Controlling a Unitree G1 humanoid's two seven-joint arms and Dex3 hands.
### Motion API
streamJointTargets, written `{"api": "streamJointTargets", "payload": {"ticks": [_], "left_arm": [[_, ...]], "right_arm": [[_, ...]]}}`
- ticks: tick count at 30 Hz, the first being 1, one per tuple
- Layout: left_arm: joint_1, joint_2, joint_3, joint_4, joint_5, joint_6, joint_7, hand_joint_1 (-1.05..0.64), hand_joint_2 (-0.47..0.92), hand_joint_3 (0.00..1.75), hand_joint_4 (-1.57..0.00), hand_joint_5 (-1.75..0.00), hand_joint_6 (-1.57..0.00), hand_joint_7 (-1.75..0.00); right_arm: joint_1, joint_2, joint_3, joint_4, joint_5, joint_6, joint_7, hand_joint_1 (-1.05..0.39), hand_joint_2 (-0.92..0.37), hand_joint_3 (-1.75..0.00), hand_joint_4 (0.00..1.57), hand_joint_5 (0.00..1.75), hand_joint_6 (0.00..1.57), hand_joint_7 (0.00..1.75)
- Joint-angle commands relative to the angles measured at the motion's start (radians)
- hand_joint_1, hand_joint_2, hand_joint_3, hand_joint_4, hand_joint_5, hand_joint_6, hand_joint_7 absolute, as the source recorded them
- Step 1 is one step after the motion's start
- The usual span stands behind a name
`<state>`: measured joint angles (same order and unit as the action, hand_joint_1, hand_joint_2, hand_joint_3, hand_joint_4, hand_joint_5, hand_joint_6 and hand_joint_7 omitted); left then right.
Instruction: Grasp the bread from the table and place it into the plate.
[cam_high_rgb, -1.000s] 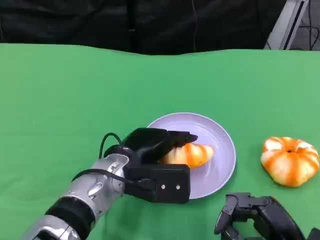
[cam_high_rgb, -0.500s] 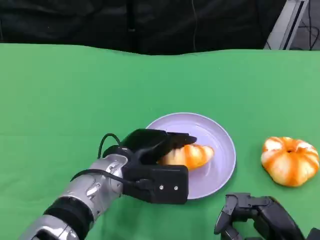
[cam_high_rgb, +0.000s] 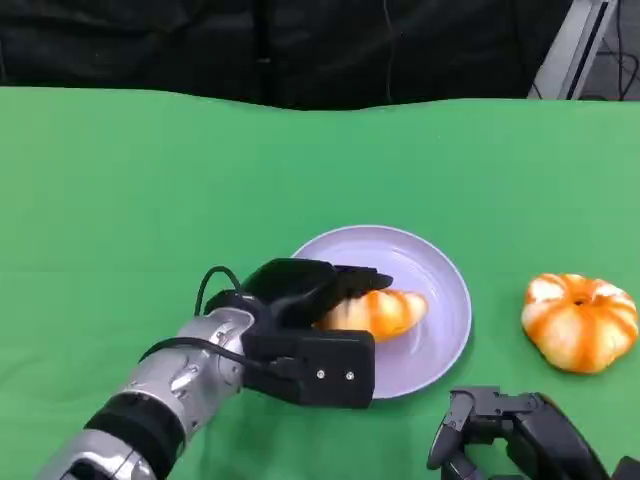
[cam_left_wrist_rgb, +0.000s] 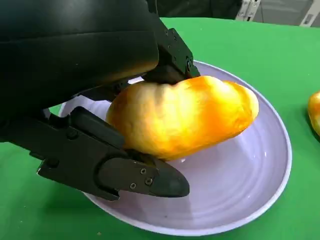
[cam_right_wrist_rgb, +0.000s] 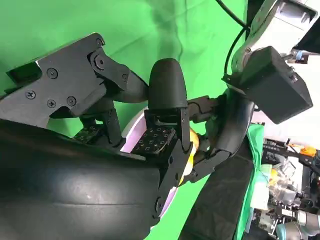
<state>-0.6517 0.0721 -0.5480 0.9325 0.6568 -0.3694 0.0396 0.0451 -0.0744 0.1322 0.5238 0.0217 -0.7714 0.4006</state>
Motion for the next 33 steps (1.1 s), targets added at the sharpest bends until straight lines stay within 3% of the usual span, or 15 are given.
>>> {"api": "streamJointTargets", "payload": {"ticks": [1,33], "left_arm": [[-0.012,0.023,0.004,-0.007,-0.010,0.006,-0.035,-0.79,0.92,0.32,-0.52,0.00,-0.43,0.00],[-0.013,0.031,0.009,-0.035,-0.010,0.031,-0.072,-0.87,0.92,0.40,-0.47,0.00,-0.42,0.00]], "right_arm": [[0.001,-0.004,-0.003,0.001,0.007,-0.009,-0.004,-0.12,-0.59,-1.01,0.83,1.44,0.87,1.16],[-0.001,-0.005,-0.003,0.005,0.006,-0.006,-0.004,-0.13,-0.58,-1.03,0.83,1.44,0.87,1.16]]}}
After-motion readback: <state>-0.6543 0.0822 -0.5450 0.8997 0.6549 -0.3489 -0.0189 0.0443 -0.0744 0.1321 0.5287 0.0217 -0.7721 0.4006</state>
